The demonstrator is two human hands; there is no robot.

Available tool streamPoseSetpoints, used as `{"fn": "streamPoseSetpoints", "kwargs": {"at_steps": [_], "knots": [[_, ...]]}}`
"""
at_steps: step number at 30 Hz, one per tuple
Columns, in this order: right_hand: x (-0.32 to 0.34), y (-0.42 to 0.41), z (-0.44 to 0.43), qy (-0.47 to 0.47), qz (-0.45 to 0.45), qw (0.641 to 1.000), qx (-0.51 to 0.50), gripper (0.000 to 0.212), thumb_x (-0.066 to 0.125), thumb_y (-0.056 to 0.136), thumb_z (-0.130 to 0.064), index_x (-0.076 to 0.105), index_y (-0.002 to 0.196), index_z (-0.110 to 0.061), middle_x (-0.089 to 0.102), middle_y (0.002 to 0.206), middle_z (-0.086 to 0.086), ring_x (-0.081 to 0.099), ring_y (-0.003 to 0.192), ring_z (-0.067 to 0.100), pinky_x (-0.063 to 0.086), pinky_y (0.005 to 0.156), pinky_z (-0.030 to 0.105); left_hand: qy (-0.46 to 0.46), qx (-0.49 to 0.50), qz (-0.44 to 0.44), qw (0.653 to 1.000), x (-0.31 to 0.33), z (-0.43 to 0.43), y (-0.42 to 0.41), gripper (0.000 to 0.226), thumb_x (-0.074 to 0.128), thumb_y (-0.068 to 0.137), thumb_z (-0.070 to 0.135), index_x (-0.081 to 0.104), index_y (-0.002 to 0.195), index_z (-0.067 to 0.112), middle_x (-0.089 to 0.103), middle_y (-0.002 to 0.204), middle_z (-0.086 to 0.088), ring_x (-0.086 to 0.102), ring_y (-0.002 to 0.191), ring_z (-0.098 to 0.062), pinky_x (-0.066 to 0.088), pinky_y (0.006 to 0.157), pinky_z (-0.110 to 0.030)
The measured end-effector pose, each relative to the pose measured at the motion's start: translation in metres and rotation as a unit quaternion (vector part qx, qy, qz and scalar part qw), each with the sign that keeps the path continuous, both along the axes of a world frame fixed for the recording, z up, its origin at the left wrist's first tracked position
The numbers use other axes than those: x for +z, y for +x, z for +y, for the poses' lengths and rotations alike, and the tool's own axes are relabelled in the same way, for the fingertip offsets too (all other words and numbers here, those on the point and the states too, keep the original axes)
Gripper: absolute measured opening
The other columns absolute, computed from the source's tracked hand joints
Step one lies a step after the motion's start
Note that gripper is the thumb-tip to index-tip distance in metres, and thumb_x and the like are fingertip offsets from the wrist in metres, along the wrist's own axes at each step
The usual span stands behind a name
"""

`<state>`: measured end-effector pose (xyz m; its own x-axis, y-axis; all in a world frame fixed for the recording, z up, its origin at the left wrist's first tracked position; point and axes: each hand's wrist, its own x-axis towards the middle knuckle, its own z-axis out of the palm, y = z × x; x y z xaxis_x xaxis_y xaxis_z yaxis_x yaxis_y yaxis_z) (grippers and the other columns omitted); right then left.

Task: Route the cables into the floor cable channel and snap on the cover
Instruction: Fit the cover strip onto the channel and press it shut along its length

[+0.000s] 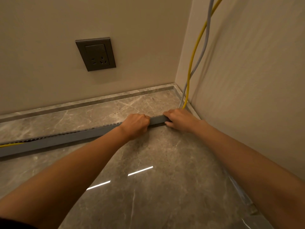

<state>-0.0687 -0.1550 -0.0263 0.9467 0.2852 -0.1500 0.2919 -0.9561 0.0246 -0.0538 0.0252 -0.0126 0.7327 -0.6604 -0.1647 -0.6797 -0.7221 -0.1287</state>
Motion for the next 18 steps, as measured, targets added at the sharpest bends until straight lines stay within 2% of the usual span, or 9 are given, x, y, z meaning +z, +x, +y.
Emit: {"fn": "streamPoseSetpoints", "kwargs": {"at_steps": [5,8,14,16,18], "knots": [[0.005,0.004,-0.003,0.026,0.038,0.999,-0.004,0.031,0.049,0.092,-0.028,0.054,0.113,-0.006,0.061,0.113,0.017,0.058,0.103,0.032,0.047,0.086,0.042,-0.01,-0.006,0.036,0.999,0.004,0.001,0.005,0.026,0.038,0.097,0.014,0.052,0.114,0.001,0.063,0.112,-0.019,0.061,0.095,-0.032,0.048,0.078,-0.037],[0.007,0.009,-0.004,0.057,0.064,0.996,-0.019,0.03,0.053,0.091,-0.027,0.055,0.111,-0.005,0.061,0.114,0.017,0.057,0.103,0.031,0.047,0.088,0.043,-0.013,0.003,0.03,0.999,0.006,-0.001,0.006,0.027,0.04,0.096,0.015,0.053,0.114,-0.001,0.059,0.116,-0.019,0.06,0.098,-0.034,0.048,0.079,-0.038],[0.008,0.014,0.003,0.095,0.088,0.99,-0.064,0.023,0.059,0.088,-0.022,0.043,0.099,-0.009,0.053,0.117,0.017,0.053,0.103,0.031,0.036,0.076,0.033,-0.006,0.027,-0.001,1.0,0.014,-0.011,0.007,0.027,0.05,0.093,0.015,0.053,0.116,0.0,0.054,0.121,-0.017,0.055,0.106,-0.031,0.047,0.082,-0.036],[0.009,0.014,0.002,0.098,0.087,0.989,-0.065,0.027,0.061,0.087,-0.021,0.035,0.091,-0.014,0.053,0.115,0.016,0.052,0.1,0.03,0.033,0.073,0.032,0.004,0.026,0.003,1.0,0.017,-0.013,0.009,0.029,0.053,0.092,0.015,0.053,0.116,0.001,0.055,0.122,-0.016,0.056,0.107,-0.031,0.047,0.083,-0.036],[0.009,0.012,0.001,0.111,0.084,0.988,-0.068,0.032,0.065,0.084,-0.021,0.036,0.092,-0.014,0.052,0.109,0.013,0.049,0.095,0.026,0.034,0.073,0.033,0.02,0.019,-0.001,1.0,0.017,-0.014,0.009,0.03,0.054,0.091,0.017,0.053,0.117,0.002,0.056,0.121,-0.016,0.057,0.106,-0.03,0.048,0.082,-0.036]]}}
